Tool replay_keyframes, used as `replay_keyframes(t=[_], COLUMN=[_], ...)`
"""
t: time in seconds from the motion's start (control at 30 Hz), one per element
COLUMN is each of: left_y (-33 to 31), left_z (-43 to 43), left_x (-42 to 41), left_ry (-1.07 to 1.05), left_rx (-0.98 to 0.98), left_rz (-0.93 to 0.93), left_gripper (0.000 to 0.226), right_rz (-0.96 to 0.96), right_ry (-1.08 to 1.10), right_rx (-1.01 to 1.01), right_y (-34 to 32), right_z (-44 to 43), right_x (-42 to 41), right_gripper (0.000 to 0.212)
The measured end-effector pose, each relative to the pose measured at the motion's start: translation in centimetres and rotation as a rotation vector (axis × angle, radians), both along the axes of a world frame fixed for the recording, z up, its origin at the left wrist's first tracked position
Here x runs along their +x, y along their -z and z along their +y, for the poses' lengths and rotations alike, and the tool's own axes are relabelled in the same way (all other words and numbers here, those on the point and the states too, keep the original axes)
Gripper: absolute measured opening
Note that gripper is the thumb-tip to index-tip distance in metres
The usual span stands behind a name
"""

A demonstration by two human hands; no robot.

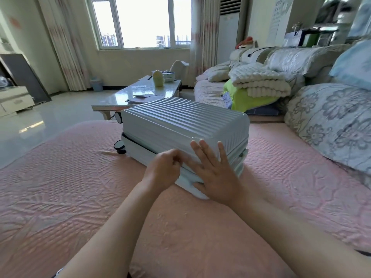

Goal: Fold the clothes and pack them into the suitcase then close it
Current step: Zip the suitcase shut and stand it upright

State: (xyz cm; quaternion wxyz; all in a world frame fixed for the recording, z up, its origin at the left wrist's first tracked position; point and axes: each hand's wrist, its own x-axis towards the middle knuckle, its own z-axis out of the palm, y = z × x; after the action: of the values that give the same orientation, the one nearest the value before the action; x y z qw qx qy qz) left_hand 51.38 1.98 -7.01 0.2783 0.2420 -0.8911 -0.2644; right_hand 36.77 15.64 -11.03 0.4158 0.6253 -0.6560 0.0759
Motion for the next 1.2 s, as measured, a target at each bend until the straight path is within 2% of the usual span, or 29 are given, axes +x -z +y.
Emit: replay_keyframes(t=[0.13, 0.27, 0.4, 0.47, 0.57, 0.67, 0.77, 0.87, 1.03, 1.2], left_y=[0.6, 2.0, 3.4, 4.0, 4.8, 5.6, 5.7, 5.0, 4.4, 3.8], left_z=[-1.2, -1.3, -1.0, -1.1, -1.8, -3.3, -4.6, -5.6, -5.9, -4.2], left_x=[-0.4, -1.6, -3.6, -4.9, -7.3, -9.6, -11.0, -12.3, -12.6, -11.9], left_ry=[-0.033, -0.008, -0.001, -0.013, -0.021, -0.004, 0.005, -0.001, 0.057, 0.026], left_rx=[-0.002, -0.024, -0.242, -0.361, -0.433, -0.462, -0.510, -0.601, -0.673, -0.743], left_rz=[0.023, -0.034, -0.075, -0.114, -0.128, -0.165, -0.097, -0.038, -0.065, -0.132], left_gripper=[0.028, 0.038, 0.052, 0.057, 0.058, 0.057, 0.042, 0.022, 0.026, 0.031], right_rz=[0.091, 0.084, -0.006, -0.025, -0.071, -0.069, -0.108, -0.188, -0.267, -0.380], right_ry=[0.034, 0.159, 0.372, 0.463, 0.542, 0.441, 0.251, 0.241, 0.223, 0.229], right_rx=[0.048, 0.052, 0.051, 0.041, -0.032, -0.098, -0.057, -0.063, -0.108, -0.101], right_y=[0.1, 0.3, 0.4, 0.6, 1.0, 2.0, 3.0, 3.8, 3.9, 2.7], right_z=[1.0, 3.5, 6.3, 6.5, 5.1, 2.9, 1.2, -0.2, -0.1, 2.0], right_x=[-2.4, -6.0, -10.2, -11.7, -12.1, -11.2, -10.9, -10.9, -11.0, -11.8], right_gripper=[0.080, 0.081, 0.084, 0.077, 0.059, 0.042, 0.045, 0.047, 0.044, 0.026])
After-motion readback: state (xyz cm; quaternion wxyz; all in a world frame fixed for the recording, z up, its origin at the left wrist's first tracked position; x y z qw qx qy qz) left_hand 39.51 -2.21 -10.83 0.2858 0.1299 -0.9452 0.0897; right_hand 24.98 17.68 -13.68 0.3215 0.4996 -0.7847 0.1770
